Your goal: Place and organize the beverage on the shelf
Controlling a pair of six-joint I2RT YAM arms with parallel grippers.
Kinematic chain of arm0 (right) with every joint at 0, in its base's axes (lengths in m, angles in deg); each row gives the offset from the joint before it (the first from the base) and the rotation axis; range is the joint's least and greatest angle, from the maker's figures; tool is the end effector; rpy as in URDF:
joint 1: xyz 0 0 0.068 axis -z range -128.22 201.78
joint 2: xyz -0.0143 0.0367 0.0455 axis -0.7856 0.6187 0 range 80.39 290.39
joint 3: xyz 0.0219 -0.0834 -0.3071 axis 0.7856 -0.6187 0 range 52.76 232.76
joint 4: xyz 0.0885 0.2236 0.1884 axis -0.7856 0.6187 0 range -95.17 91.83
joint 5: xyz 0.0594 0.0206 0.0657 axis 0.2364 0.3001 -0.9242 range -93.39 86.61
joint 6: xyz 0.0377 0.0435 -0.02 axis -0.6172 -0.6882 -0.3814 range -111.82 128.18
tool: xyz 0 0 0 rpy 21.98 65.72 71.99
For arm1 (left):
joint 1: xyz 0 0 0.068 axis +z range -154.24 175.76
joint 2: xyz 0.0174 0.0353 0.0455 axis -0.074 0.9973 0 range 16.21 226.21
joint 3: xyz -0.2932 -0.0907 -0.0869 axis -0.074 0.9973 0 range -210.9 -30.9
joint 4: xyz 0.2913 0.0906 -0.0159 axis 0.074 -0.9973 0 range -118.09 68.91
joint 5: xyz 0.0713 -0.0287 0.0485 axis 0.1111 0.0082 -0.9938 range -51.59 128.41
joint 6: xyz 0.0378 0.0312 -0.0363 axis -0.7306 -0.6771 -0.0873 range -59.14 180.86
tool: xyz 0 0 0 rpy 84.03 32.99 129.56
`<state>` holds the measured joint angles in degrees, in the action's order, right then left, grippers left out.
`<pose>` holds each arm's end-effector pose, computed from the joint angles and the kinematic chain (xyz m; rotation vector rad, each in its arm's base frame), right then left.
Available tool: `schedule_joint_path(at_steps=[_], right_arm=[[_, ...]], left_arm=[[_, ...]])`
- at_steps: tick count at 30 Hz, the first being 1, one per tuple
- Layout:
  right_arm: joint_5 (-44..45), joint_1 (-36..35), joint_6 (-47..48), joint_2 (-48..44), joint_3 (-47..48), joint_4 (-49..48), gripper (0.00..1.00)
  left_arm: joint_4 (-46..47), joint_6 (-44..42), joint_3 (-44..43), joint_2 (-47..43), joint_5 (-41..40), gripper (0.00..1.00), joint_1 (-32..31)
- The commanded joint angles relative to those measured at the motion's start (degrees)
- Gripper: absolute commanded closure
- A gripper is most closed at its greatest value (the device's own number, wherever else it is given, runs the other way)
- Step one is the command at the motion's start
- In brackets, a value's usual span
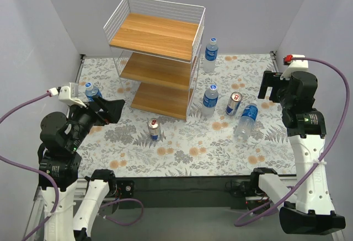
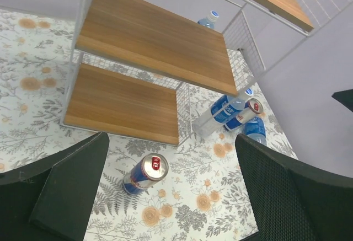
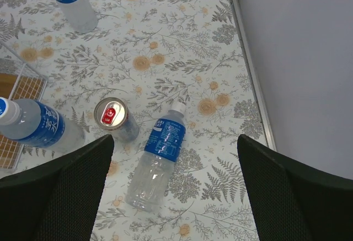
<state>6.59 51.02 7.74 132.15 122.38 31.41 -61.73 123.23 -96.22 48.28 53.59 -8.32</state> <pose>0.1989 -0.0052 0.4666 0.1132 1.8919 -0.1510 0.0829 -0.0178 0.4737 -0.6951 1.6805 -1.0712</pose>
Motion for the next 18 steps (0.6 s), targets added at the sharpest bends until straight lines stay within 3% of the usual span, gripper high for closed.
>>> schedule_joint_path(at_steps=[1,3,5,6,7,14,18], right_arm=[[-2.1,0.1,0.2,-0.4,2.2,-1.2,0.01],[-6.6,0.1,6.0,-1.1,0.9,-2.3,0.01],[-17.8,0.2,10.6,-2.8,-2.3,-4.1,0.01],[-23.2,0.2,18.6,-3.4,-3.8,-4.2,0.02],[-33.7,0.1,22.7,-4.1,-5.0,-4.2,0.02],[-45.6,0.2,34.3,0.6,-1.1,4.9,0.02],[-50.4,0.2,33.4,6.1,0.2,5.7,0.02]], left_arm=[[1.9,-0.5,0.5,0.1,5.4,0.02,0.2],[3.1,-0.4,1.4,0.1,7.7,0.02,0.3],[5.2,-0.7,2.3,0.4,9.7,0.02,0.2],[5.7,-0.8,2.5,0.5,10.3,0.02,0.2],[6.5,-1.0,2.6,0.8,11.0,0.02,0.2],[8.6,-0.8,3.1,3.8,17.2,0.02,0.2],[8.8,-3.2,2.7,5.4,20.8,0.02,0.2]])
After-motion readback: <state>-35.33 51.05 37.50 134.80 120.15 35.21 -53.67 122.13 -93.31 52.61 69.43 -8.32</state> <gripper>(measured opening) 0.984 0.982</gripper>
